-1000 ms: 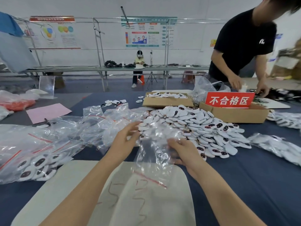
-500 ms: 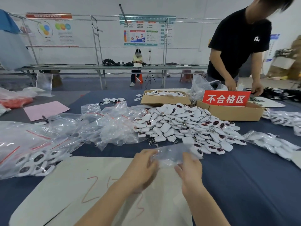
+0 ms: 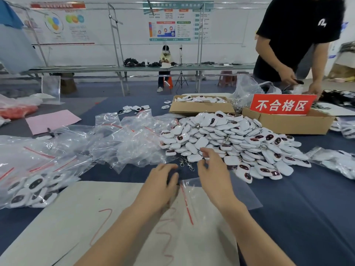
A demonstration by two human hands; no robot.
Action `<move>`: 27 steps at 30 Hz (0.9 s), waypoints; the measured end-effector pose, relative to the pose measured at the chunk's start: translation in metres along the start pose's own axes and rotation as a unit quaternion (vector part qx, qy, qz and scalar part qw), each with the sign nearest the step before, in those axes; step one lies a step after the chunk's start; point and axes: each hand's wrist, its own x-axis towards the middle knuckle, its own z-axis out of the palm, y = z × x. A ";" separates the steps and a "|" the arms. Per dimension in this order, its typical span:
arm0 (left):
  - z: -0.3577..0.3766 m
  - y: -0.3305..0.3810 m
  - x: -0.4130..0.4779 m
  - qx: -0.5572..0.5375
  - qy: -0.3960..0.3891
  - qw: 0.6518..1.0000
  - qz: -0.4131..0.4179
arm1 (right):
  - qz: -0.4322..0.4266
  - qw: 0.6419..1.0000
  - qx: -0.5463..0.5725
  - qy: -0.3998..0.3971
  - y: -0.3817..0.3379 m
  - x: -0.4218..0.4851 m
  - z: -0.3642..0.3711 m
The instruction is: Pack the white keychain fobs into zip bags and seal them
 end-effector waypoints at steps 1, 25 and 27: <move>0.003 -0.003 0.010 0.012 0.000 1.000 -0.021 | 0.003 0.999 -0.025 -0.019 0.002 0.011 0.004; 0.007 -0.006 0.048 -0.278 0.096 0.955 0.034 | -0.007 0.957 0.266 -0.114 0.022 0.055 0.043; 0.010 -0.009 0.048 -0.350 0.083 0.933 0.011 | -0.004 0.951 0.274 -0.142 0.021 0.054 0.046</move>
